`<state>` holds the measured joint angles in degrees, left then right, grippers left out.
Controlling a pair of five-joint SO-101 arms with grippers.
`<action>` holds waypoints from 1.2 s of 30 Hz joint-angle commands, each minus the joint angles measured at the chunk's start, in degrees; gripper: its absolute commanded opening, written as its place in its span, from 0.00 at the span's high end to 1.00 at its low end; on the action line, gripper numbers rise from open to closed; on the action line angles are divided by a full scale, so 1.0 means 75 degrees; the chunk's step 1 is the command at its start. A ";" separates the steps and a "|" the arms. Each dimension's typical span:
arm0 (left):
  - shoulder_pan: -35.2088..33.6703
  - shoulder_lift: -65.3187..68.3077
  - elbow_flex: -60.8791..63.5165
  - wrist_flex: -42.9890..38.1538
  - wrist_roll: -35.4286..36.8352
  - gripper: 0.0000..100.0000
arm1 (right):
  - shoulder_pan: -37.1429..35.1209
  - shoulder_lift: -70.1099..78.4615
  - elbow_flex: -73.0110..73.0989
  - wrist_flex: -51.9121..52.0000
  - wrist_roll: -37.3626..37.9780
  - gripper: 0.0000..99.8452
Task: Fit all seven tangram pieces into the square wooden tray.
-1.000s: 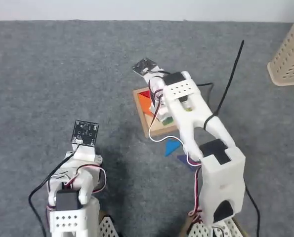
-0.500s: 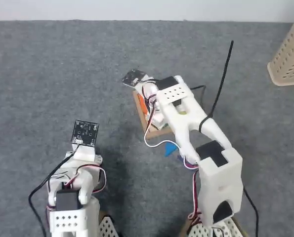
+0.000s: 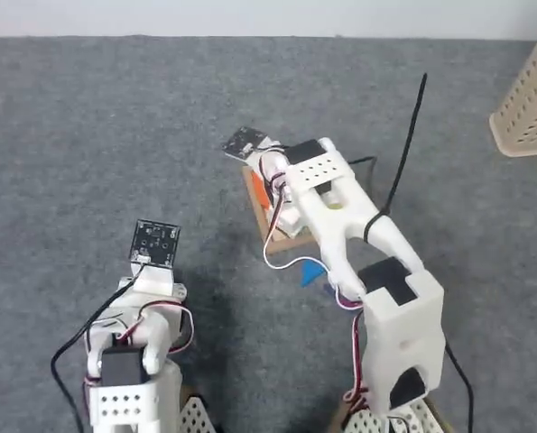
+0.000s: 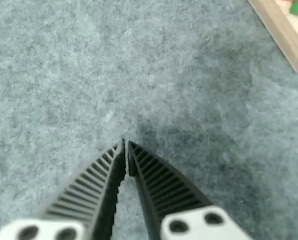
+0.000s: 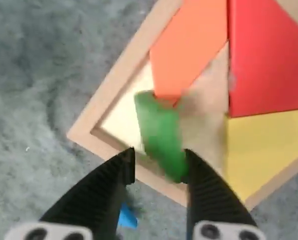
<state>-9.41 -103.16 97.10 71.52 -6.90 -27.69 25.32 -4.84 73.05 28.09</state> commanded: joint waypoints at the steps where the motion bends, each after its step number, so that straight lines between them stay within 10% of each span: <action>1: -0.0035 0.0000 -0.0064 0.0035 -0.0059 0.99 | 0.0240 -0.0733 -0.0352 0.0100 -0.0481 0.83; 17: -0.0035 0.0000 -0.0064 0.0035 -0.0059 0.99 | 0.0826 -0.1694 -0.0375 0.0029 -0.2286 0.84; 22: -0.0035 0.0000 -0.0064 0.0035 -0.0059 0.99 | 0.0158 -0.3007 0.1594 -0.1389 -0.2321 1.00; 36: -0.0035 0.0000 -0.0064 0.0035 -0.0059 0.99 | -0.0932 -0.3323 0.3669 -0.2925 -0.2262 0.99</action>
<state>-9.41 -103.16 97.10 71.52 -6.90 -34.02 -0.53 23.47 52.48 11.47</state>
